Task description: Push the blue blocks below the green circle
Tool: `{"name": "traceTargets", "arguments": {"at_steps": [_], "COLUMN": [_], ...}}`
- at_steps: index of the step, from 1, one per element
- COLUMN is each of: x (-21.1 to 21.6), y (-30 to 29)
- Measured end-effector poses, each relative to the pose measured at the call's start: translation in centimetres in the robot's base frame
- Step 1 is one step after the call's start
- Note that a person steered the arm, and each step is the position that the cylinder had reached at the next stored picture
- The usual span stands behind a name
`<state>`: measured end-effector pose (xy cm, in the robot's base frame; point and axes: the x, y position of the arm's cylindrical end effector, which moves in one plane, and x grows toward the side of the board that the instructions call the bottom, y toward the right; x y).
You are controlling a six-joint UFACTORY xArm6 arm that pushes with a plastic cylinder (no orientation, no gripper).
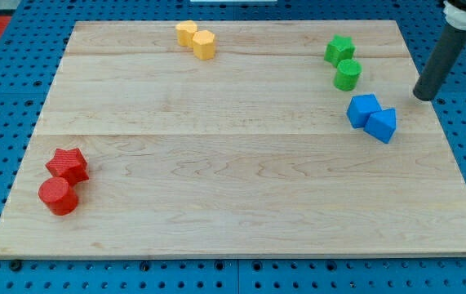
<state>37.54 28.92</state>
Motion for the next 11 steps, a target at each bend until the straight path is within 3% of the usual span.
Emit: {"name": "traceTargets", "arguments": {"at_steps": [1, 3, 5, 8, 11], "x": [0.4, 5.2, 8.9, 7.5, 4.2], "y": [1.2, 2.1, -1.8, -8.1, -8.1]}}
